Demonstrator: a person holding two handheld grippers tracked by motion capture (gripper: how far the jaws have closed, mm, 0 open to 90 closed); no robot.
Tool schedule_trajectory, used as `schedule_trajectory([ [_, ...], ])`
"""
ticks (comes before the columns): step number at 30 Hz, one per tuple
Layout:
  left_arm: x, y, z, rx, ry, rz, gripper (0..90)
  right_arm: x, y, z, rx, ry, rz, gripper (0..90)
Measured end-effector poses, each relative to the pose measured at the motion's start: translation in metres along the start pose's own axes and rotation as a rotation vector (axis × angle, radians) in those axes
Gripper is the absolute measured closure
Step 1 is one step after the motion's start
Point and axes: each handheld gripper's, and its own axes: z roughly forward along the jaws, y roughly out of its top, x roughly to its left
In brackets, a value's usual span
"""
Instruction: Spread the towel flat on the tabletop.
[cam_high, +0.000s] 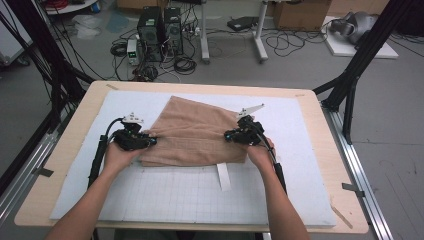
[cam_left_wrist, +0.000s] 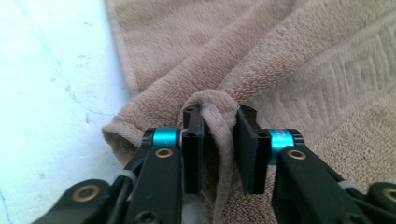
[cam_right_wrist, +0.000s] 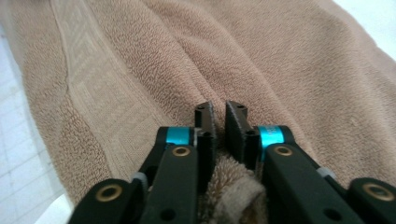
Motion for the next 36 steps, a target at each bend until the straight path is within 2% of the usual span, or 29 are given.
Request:
schedule_trajectory([
  [2,0.001,0.001,-0.009,-0.015,0.007,0.008,64.0,0.001,0.000,-0.007,-0.018,0.000,-0.011,73.9],
  [3,0.001,0.001,-0.015,-0.030,0.001,0.001,62.2,0.002,0.001,-0.012,-0.027,-0.003,-0.017,72.0],
  [5,-0.001,0.001,-0.028,-0.063,-0.005,0.013,60.2,0.008,0.002,-0.022,-0.047,-0.008,-0.041,69.9],
  [7,-0.005,0.002,-0.041,-0.092,-0.011,0.030,58.6,0.015,0.003,-0.033,-0.064,-0.026,-0.072,68.5],
  [11,-0.013,-0.001,-0.060,-0.108,-0.010,0.079,57.6,0.028,0.003,-0.060,-0.125,-0.042,-0.119,68.5],
  [13,-0.016,-0.004,-0.066,-0.111,-0.014,0.094,57.3,0.035,0.002,-0.070,-0.133,-0.042,-0.146,68.5],
  [16,-0.019,-0.009,-0.068,-0.104,-0.024,0.115,57.3,0.047,-0.004,-0.080,-0.105,-0.041,-0.199,68.2],
  [19,-0.024,-0.013,-0.062,-0.086,-0.044,0.127,57.3,0.052,-0.018,-0.076,-0.066,-0.032,-0.224,65.8],
  [21,-0.025,-0.017,-0.056,-0.074,-0.072,0.116,57.3,0.053,-0.028,-0.067,-0.036,-0.028,-0.222,63.6],
  [23,-0.026,-0.022,-0.046,-0.044,-0.080,0.122,57.3,0.049,-0.037,-0.058,-0.014,-0.025,-0.210,62.4],
  [25,-0.027,-0.024,-0.036,0.006,-0.081,0.133,56.6,0.045,-0.042,-0.050,-0.002,-0.028,-0.193,61.5],
  [27,-0.026,-0.026,-0.026,0.025,-0.084,0.130,56.9,0.039,-0.044,-0.038,0.011,-0.036,-0.179,61.2],
  [30,-0.026,-0.027,-0.012,0.067,-0.070,0.149,58.7,0.033,-0.045,-0.022,0.038,-0.049,-0.168,61.8],
  [32,-0.026,-0.027,-0.008,0.063,-0.053,0.153,61.8,0.029,-0.046,-0.013,0.051,-0.044,-0.169,63.3],
  [36,-0.025,-0.027,-0.006,0.055,-0.025,0.155,72.8,0.026,-0.047,-0.010,0.039,-0.038,-0.152,69.7],
])
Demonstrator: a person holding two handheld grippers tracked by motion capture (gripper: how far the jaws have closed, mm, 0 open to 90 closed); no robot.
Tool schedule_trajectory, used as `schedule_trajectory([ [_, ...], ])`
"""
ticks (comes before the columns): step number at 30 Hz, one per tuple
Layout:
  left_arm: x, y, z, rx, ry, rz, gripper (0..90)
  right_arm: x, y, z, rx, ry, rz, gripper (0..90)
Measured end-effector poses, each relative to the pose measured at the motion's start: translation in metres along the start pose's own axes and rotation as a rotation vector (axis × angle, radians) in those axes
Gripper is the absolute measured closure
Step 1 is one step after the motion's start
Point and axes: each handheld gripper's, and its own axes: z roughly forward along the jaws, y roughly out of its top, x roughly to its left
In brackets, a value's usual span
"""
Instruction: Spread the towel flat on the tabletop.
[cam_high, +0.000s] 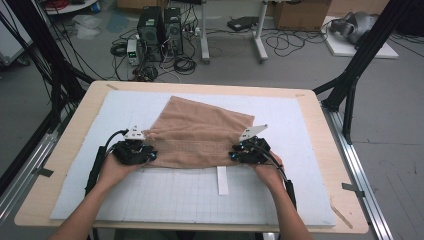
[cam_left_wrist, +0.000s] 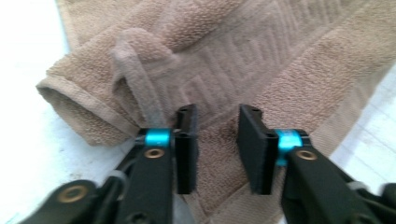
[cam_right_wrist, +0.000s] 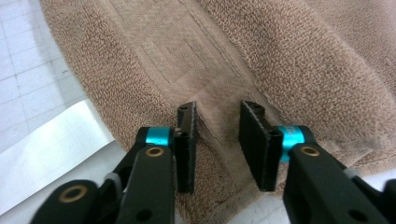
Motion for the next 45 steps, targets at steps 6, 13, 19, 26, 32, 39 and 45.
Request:
schedule_trajectory([
  [6,-0.003,0.001,0.001,0.009,0.025,0.018,85.1,0.001,0.001,0.000,0.006,0.002,0.003,81.1],
  [13,-0.001,0.001,-0.008,-0.006,-0.003,-0.003,88.1,-0.001,0.000,-0.013,-0.032,0.046,0.041,86.2],
  [19,-0.006,0.002,-0.030,-0.065,-0.022,0.001,88.6,0.001,0.000,-0.029,-0.066,0.082,0.053,86.5],
  [26,-0.018,0.001,-0.056,-0.106,-0.026,0.044,89.2,0.019,0.006,-0.053,-0.077,0.110,-0.005,86.5],
  [32,-0.028,0.002,-0.071,-0.131,-0.045,0.070,89.2,0.027,0.008,-0.067,-0.077,0.117,-0.029,86.6],
  [39,-0.045,-0.008,-0.095,-0.162,-0.075,0.082,89.3,0.043,0.007,-0.084,-0.096,0.152,-0.066,86.6],
  [45,-0.047,-0.017,-0.114,-0.178,-0.076,0.066,72.1,0.050,0.002,-0.095,-0.104,0.235,-0.075,79.8],
])
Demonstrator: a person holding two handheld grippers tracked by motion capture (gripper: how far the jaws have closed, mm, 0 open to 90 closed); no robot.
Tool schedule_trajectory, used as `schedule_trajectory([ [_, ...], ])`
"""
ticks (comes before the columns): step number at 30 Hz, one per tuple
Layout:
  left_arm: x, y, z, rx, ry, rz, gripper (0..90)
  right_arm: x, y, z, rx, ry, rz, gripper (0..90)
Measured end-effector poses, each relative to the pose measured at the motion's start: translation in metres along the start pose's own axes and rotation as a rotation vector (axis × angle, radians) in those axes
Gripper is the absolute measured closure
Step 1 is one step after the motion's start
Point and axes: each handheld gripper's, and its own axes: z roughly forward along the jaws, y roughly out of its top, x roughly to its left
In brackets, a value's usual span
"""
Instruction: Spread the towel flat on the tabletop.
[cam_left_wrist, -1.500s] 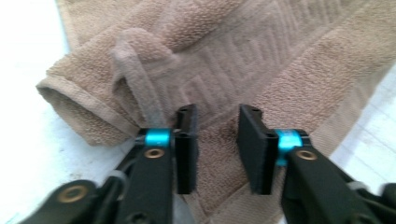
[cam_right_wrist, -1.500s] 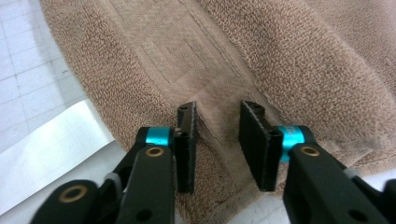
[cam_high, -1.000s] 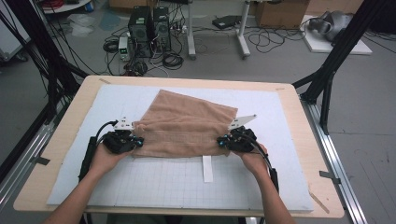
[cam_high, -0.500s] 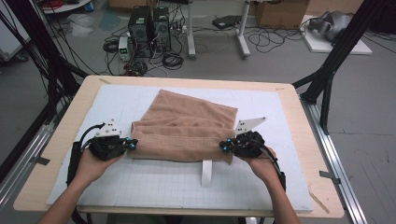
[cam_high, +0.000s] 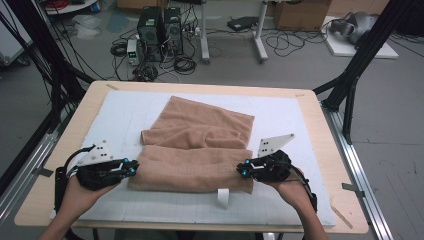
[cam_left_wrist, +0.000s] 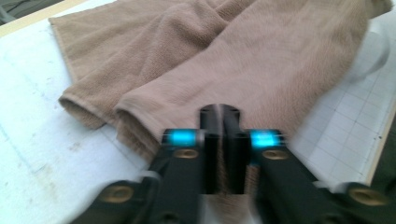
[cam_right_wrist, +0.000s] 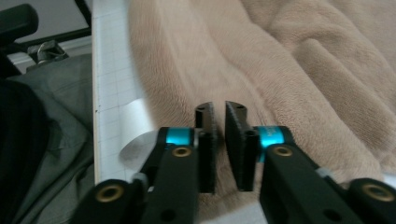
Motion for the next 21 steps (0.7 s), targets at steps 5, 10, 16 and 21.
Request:
schedule_trajectory([
  [5,0.005,0.002,0.024,0.024,-0.028,0.001,66.6,-0.015,-0.002,0.008,-0.010,-0.036,0.031,72.6],
  [10,0.008,-0.005,0.062,0.107,-0.056,0.008,63.7,-0.027,-0.009,0.036,0.089,-0.022,0.047,65.0],
  [16,0.008,-0.026,0.084,0.202,-0.040,0.027,63.4,-0.032,-0.025,0.067,0.176,0.024,0.081,65.3],
  [21,0.007,-0.033,0.086,0.183,-0.051,0.015,76.3,-0.025,-0.028,0.074,0.194,-0.031,0.041,79.4],
])
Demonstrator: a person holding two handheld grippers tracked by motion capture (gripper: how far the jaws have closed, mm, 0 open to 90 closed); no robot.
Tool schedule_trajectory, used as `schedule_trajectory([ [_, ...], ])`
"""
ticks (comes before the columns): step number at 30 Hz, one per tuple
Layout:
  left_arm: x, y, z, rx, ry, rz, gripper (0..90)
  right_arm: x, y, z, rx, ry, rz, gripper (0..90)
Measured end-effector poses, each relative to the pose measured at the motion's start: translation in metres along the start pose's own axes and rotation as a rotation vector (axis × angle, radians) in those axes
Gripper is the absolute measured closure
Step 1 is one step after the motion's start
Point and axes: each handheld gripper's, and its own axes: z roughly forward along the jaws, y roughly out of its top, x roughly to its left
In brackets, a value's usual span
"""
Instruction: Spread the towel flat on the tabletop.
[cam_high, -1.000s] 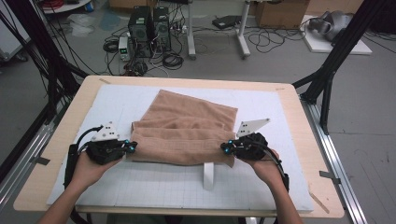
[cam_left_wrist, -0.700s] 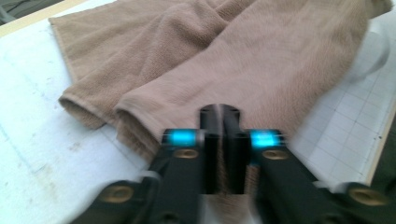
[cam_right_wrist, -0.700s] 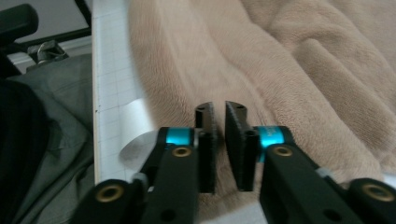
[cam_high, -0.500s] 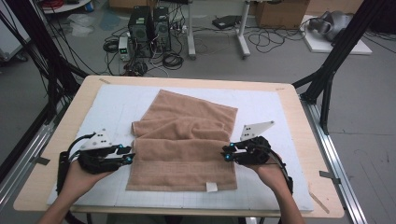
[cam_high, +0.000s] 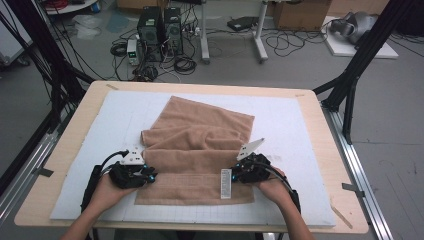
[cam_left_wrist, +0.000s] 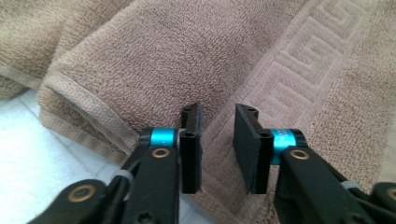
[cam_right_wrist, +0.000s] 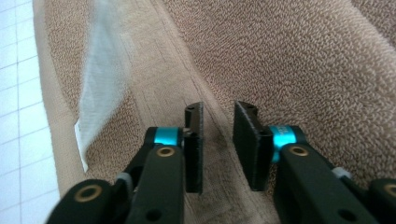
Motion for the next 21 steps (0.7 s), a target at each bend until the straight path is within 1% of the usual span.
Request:
schedule_trajectory([
  [1,-0.001,0.000,0.000,0.002,-0.009,-0.002,81.4,0.000,-0.001,0.000,0.000,0.019,0.005,84.7],
  [3,-0.002,0.000,0.000,0.004,-0.008,0.003,85.0,0.001,-0.002,0.000,-0.011,0.017,0.009,86.3],
  [5,-0.004,0.000,-0.002,0.007,-0.010,0.014,86.0,0.003,-0.003,0.000,-0.014,0.028,0.007,86.5],
  [6,-0.004,0.000,-0.004,0.001,-0.012,0.011,86.2,0.004,-0.003,-0.001,-0.013,0.036,0.005,86.6],
  [9,-0.010,-0.002,-0.014,-0.028,0.005,0.020,86.3,0.011,-0.004,-0.004,-0.013,0.058,-0.008,86.6],
  [10,-0.013,-0.003,-0.018,-0.039,0.009,0.028,86.2,0.014,-0.004,-0.007,-0.026,0.052,-0.015,86.6],
  [12,-0.018,-0.004,-0.026,-0.053,0.007,0.035,86.3,0.020,-0.006,-0.013,-0.056,0.064,-0.014,86.6],
  [13,-0.021,-0.005,-0.030,-0.050,0.005,0.048,86.3,0.023,-0.006,-0.015,-0.062,0.068,-0.010,86.6],
  [14,-0.025,-0.006,-0.034,-0.057,0.005,0.048,86.3,0.027,-0.007,-0.017,-0.065,0.075,-0.016,86.6],
  [15,-0.028,-0.007,-0.038,-0.065,0.000,0.050,86.3,0.031,-0.007,-0.019,-0.064,0.083,-0.016,86.6],
  [17,-0.035,-0.010,-0.046,-0.090,-0.007,0.032,86.3,0.039,-0.008,-0.021,-0.067,0.098,-0.035,86.6],
  [18,-0.040,-0.012,-0.051,-0.105,-0.019,0.031,86.3,0.044,-0.007,-0.024,-0.068,0.105,-0.046,86.5],
  [20,-0.049,-0.015,-0.062,-0.130,-0.042,0.035,86.2,0.053,-0.005,-0.033,-0.093,0.125,-0.074,85.9],
  [21,-0.052,-0.015,-0.068,-0.147,-0.062,0.029,85.1,0.057,-0.004,-0.039,-0.108,0.125,-0.086,84.6],
])
